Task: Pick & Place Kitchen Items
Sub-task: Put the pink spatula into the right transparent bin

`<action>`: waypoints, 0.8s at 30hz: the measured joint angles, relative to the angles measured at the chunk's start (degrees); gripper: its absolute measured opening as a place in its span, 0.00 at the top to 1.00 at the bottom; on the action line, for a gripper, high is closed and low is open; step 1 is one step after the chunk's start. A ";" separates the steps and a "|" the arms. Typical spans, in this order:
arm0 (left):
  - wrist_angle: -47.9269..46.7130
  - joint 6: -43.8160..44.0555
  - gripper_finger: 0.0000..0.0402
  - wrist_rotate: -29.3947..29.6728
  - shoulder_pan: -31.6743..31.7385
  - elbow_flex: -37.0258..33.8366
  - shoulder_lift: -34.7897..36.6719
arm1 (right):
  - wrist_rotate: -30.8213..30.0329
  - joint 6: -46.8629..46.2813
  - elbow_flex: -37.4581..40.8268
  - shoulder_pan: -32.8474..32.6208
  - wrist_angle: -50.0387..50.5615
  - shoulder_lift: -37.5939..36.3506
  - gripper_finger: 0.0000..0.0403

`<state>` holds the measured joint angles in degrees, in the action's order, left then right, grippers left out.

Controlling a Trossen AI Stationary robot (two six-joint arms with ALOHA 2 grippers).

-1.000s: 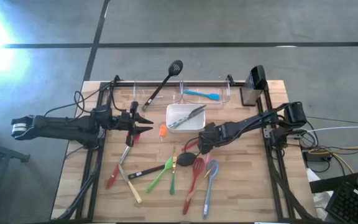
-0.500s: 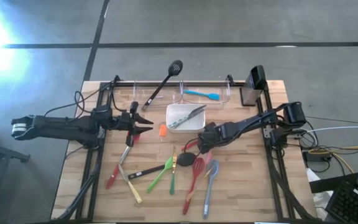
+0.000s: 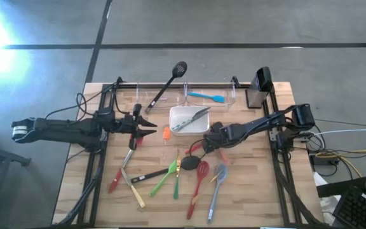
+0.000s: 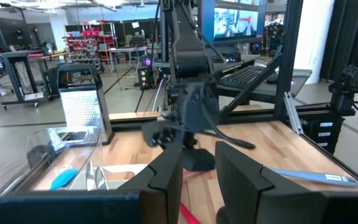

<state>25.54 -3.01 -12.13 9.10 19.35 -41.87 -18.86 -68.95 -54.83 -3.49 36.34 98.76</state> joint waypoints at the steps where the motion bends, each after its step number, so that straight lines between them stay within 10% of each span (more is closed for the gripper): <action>1: -0.07 0.00 0.75 0.01 0.01 0.00 0.00 | -0.68 0.14 -0.02 0.01 0.38 -0.68 0.96; 13: -0.71 0.00 0.75 -0.01 0.02 0.00 -0.09 | -3.64 0.07 -0.10 -0.12 8.70 -10.10 0.97; 24: -0.70 0.00 0.75 0.00 0.02 0.00 -0.35 | -18.54 7.41 -0.15 -0.08 8.52 -22.47 0.97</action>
<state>24.84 -3.01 -12.13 9.13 19.35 -42.22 -37.39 -61.55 -54.98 -3.57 44.86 76.29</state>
